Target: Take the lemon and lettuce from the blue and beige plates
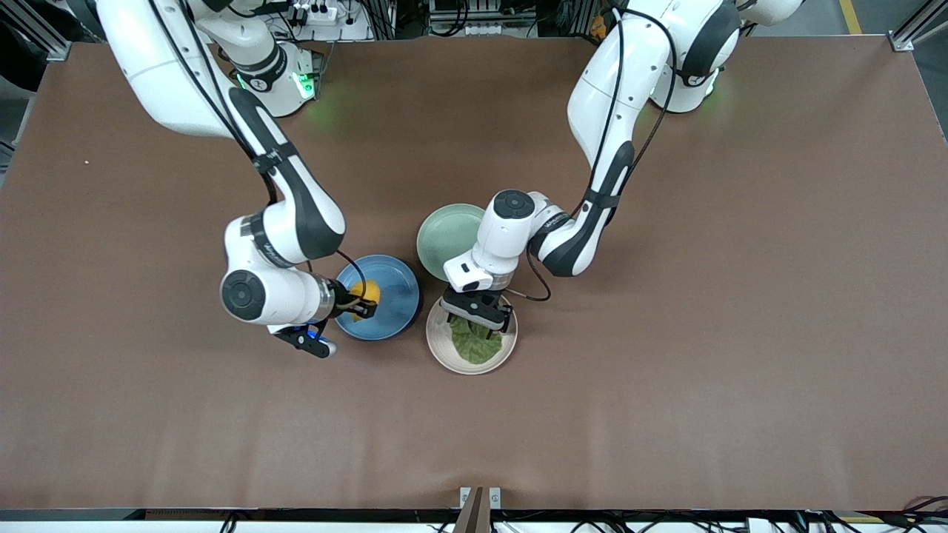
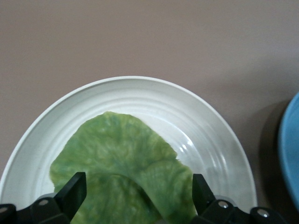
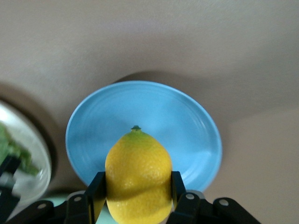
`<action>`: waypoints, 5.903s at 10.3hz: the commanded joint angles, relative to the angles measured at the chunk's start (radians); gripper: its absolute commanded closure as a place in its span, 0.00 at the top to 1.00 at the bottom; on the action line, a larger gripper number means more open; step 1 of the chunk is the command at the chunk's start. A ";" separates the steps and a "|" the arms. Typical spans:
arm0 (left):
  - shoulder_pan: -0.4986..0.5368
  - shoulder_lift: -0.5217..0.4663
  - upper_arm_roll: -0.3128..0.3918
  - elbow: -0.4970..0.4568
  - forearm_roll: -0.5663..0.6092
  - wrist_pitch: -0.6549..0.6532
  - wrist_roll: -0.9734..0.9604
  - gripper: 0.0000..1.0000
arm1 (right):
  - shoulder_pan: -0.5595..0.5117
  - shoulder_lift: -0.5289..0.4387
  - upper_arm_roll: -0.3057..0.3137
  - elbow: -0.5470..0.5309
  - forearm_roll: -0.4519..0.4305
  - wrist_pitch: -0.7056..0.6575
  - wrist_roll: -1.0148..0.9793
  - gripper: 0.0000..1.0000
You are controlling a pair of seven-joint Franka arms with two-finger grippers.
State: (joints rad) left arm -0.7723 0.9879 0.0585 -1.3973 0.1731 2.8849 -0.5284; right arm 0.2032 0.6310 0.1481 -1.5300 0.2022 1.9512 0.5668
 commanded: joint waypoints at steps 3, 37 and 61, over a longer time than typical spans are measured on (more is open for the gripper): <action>-0.012 0.018 0.021 0.023 0.028 0.014 0.017 0.95 | -0.059 -0.115 -0.002 -0.137 -0.206 -0.068 -0.249 0.07; 0.479 -0.480 0.049 -0.034 -0.147 -0.918 0.237 1.00 | -0.174 -0.537 -0.062 0.073 -0.208 -0.514 -0.369 1.00; 0.734 -0.936 -0.158 -0.049 -0.144 -1.325 0.335 1.00 | -0.134 -0.534 -0.120 0.094 -0.208 -0.494 -0.469 1.00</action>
State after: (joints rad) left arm -0.0269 0.0732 -0.1186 -1.4337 0.0340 1.5590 -0.2115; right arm 0.0616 0.1044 0.0325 -1.4391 0.0082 1.4595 0.0975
